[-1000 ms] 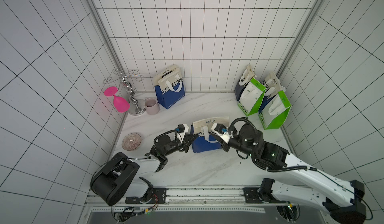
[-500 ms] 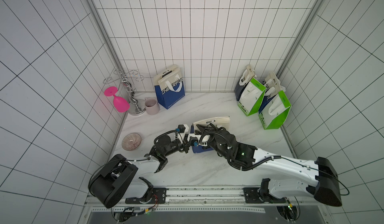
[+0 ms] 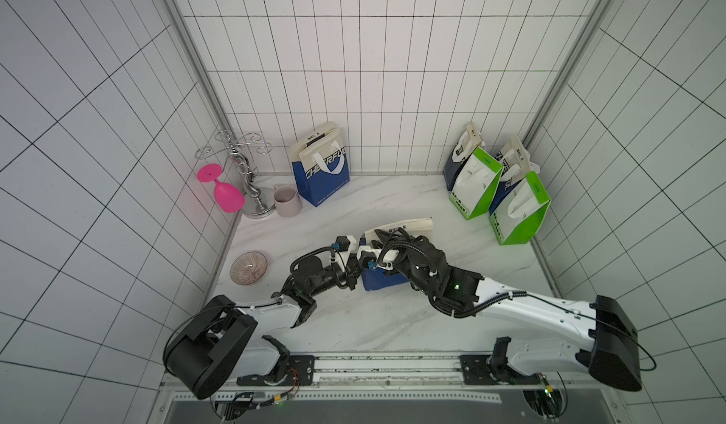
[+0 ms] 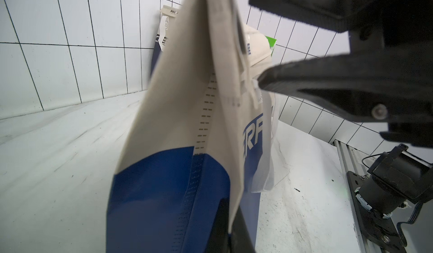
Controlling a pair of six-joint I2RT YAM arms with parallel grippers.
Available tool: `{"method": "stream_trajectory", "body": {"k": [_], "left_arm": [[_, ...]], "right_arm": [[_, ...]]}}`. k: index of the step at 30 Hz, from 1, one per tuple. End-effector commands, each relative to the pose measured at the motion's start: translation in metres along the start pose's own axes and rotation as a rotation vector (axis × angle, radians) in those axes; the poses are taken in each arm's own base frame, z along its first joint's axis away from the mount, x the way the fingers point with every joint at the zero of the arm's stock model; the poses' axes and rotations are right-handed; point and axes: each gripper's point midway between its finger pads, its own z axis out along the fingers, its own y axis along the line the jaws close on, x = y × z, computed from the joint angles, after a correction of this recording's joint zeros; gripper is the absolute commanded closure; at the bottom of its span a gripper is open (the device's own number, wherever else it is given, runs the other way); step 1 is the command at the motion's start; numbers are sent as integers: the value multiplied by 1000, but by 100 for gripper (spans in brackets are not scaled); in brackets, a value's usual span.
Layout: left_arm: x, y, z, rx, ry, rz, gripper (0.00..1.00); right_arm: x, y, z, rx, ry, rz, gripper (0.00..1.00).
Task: Open the takeout bag
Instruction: Open the takeout bag at the center of the board.
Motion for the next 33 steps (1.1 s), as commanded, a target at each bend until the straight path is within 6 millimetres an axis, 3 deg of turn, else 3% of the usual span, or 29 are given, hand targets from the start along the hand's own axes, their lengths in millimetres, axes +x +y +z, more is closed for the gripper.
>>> {"method": "stream_trajectory", "body": {"k": [1,11,25,33], "left_arm": [[-24,-4,0,6,-70,56,100],[-22,-4,2,8,-63,55,100],[-25,-7,2,17,-67,59,100],[-31,-13,1,32,-80,69,100]], "right_arm": [[8,9,-2,-11,-14,10,66],[10,7,-6,-6,-34,22,66],[13,7,9,-3,-63,9,67],[24,27,14,-50,-55,-64,57]]}}
